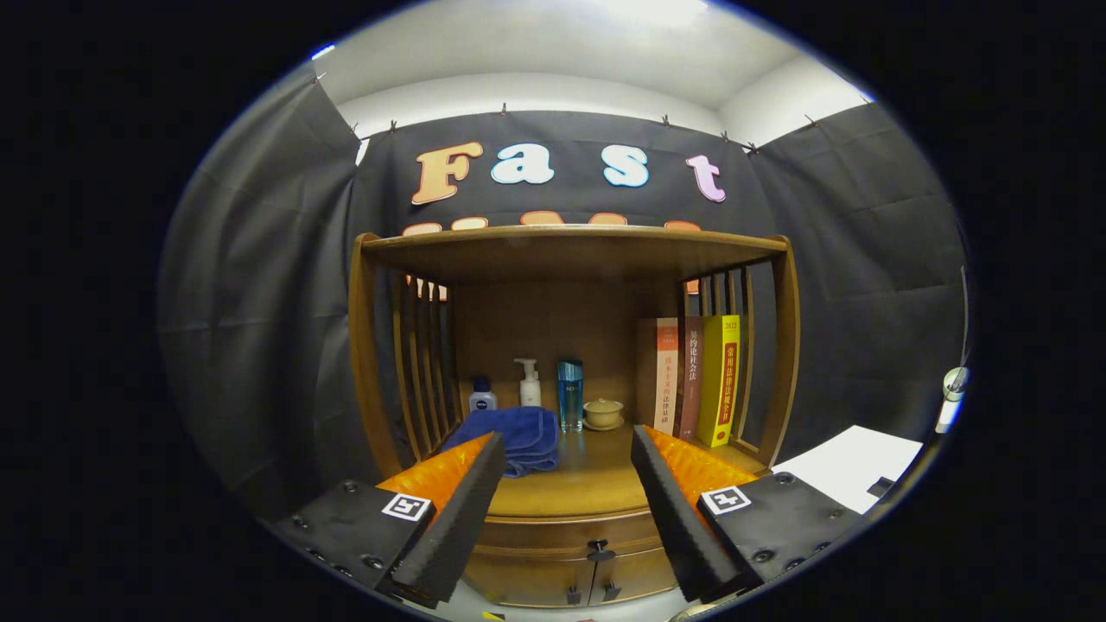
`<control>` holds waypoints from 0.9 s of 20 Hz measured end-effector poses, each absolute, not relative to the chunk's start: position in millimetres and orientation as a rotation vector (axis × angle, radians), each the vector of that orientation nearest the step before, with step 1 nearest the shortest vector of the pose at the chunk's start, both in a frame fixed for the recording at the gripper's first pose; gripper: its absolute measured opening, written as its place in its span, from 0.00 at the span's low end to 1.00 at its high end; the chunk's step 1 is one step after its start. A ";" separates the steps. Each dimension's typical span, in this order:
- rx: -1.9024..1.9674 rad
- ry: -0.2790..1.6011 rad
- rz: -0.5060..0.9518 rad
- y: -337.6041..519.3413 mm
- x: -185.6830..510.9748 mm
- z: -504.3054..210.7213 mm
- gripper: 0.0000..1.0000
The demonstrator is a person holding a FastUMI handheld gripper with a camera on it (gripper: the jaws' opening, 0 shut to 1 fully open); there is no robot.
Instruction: Pull open the drawer, take out the items inside it, and place them on the countertop above the cabinet.
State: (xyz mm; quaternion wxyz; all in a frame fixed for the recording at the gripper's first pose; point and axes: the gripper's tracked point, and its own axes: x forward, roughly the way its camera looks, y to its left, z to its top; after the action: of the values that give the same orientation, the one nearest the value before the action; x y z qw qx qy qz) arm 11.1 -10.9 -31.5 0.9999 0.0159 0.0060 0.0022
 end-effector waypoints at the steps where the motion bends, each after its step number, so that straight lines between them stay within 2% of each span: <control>1: 0.034 0.019 0.003 -14.5 13.1 -40.2 0.98; 11: -0.006 0.054 -0.004 -39.9 49.6 -155.9 0.98; 18: 0.015 0.154 -0.036 -52.4 69.6 -254.9 0.98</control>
State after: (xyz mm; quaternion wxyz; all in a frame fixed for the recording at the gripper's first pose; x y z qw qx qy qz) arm 69.6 -52.4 -254.9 0.9968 0.0077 0.0771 -0.0179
